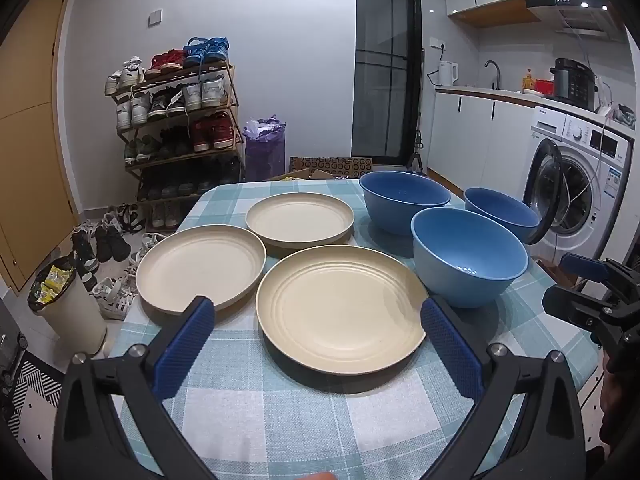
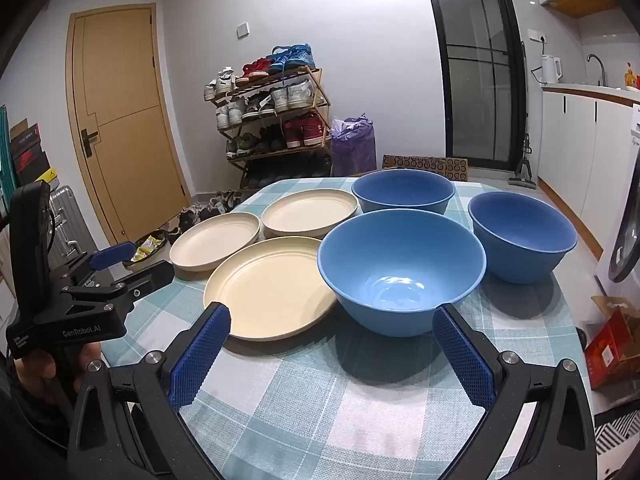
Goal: Organize plates and bowls
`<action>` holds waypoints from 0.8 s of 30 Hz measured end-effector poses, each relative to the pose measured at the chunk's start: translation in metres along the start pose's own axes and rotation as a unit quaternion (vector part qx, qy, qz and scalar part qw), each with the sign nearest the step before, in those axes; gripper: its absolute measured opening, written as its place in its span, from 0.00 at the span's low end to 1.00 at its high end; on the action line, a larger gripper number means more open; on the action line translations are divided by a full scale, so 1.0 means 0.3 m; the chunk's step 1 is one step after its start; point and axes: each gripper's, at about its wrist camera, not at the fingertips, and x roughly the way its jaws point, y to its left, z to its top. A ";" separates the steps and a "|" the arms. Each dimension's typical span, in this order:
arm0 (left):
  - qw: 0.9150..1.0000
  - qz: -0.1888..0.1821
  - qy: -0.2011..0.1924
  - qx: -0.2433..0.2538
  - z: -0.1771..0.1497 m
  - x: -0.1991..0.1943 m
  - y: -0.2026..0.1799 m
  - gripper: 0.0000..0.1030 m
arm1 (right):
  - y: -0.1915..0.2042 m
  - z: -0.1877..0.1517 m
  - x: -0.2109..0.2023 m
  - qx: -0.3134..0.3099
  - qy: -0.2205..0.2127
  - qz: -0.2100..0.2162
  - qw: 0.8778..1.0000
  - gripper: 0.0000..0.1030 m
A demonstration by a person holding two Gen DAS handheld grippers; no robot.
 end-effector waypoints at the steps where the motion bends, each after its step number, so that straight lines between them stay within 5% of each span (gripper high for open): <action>1: 1.000 0.000 0.001 0.000 -0.001 0.000 -0.001 1.00 | 0.000 0.000 0.000 -0.001 0.000 0.000 1.000 1.00; 24: 1.000 -0.001 0.004 -0.004 0.001 -0.001 0.010 1.00 | 0.000 0.001 -0.002 0.001 0.001 0.001 1.000 1.00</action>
